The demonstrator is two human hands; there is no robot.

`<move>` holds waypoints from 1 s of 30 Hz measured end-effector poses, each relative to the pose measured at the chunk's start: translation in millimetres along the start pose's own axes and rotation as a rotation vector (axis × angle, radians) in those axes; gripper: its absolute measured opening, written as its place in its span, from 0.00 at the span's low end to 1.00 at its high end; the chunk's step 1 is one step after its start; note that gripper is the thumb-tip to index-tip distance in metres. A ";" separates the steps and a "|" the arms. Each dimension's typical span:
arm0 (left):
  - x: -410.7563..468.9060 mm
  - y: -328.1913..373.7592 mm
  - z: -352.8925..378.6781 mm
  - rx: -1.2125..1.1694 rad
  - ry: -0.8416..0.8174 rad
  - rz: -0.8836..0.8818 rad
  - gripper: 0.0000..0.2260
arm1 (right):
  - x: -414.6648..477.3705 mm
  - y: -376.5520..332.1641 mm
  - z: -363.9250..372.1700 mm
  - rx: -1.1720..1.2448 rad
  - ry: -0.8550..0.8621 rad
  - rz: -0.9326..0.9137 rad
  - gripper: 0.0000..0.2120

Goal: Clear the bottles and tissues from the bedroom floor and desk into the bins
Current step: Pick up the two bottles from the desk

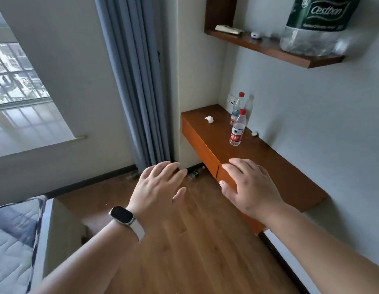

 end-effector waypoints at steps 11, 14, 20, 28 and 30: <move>113.3 -54.3 44.1 -0.073 -0.057 0.072 0.20 | 97.1 33.3 30.5 -0.020 -0.040 0.106 0.24; 148.9 -48.8 69.8 -0.077 -0.080 0.106 0.18 | 111.5 63.8 40.8 -0.029 -0.053 0.146 0.24; 226.4 -26.1 122.9 -0.077 -0.153 0.125 0.19 | 147.2 141.0 83.4 0.006 -0.108 0.205 0.23; 345.8 18.7 172.8 -0.031 -0.270 0.096 0.20 | 213.1 240.5 106.0 0.098 -0.066 0.245 0.24; 365.5 31.8 185.7 -0.040 -0.276 0.101 0.19 | 216.0 264.3 110.0 0.095 -0.055 0.256 0.23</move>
Point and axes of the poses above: each hand's wrist, its own x-axis towards the middle knuckle, its own z-axis out of the palm, y = z × x, the point moved 2 cm from there along x, towards the middle knuckle, and after that the axes turned 8 degrees about -z, right-handed, at the moved point
